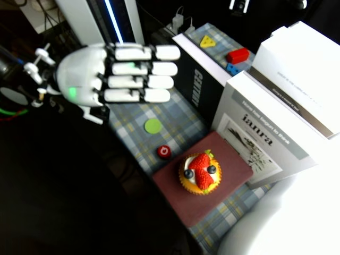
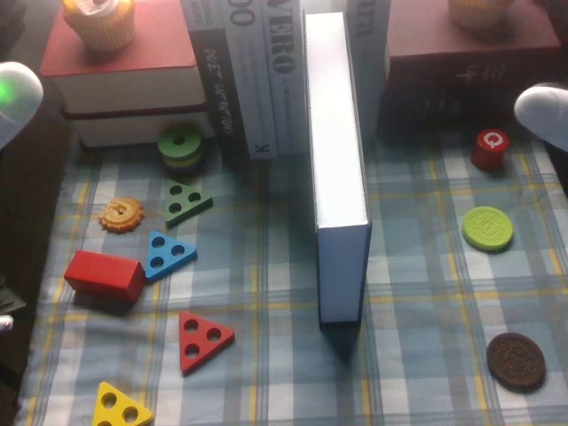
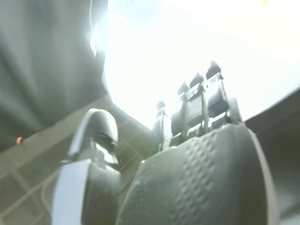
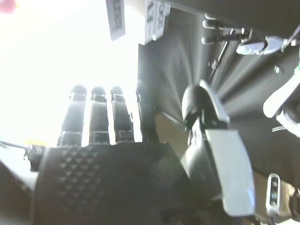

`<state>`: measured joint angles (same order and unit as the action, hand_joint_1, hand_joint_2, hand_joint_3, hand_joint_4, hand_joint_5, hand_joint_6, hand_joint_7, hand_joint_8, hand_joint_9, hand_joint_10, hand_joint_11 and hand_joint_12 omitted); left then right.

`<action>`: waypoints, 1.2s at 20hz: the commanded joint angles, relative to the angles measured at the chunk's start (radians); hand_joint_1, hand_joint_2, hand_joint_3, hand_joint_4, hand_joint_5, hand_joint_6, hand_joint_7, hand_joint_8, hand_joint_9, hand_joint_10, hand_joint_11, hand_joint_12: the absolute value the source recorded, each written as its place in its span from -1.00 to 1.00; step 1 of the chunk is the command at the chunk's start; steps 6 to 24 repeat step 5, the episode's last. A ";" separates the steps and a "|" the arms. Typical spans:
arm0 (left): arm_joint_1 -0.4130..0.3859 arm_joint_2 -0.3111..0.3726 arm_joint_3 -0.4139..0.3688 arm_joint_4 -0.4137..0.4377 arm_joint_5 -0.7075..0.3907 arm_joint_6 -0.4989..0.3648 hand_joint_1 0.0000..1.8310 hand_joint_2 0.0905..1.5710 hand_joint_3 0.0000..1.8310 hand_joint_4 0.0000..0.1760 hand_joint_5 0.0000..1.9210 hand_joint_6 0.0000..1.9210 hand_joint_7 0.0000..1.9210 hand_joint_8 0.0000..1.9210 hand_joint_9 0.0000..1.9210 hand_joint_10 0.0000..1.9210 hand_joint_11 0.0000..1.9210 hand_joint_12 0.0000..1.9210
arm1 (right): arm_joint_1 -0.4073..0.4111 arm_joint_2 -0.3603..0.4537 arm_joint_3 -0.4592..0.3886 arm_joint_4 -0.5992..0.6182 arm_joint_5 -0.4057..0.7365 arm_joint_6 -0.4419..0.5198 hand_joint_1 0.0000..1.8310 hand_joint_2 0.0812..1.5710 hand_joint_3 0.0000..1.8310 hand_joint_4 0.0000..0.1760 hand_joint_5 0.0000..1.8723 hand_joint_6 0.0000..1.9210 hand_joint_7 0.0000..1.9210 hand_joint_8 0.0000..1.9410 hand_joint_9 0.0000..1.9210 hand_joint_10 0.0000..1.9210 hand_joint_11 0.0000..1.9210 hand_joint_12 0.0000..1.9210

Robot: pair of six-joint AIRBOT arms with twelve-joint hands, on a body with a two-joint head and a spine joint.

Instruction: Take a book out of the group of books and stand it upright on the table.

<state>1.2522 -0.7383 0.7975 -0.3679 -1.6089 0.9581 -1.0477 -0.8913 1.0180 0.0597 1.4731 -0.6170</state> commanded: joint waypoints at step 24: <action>-0.091 -0.022 0.054 0.076 -0.126 -0.108 -0.66 0.56 -1.00 -0.06 -0.90 -1.00 -0.80 -1.00 -0.73 -1.00 -0.88 -0.76 | -0.026 0.026 -0.041 0.025 0.290 -0.043 -0.14 0.58 -1.00 0.35 -0.89 -1.00 -0.85 -1.00 -0.93 -1.00 -1.00 -1.00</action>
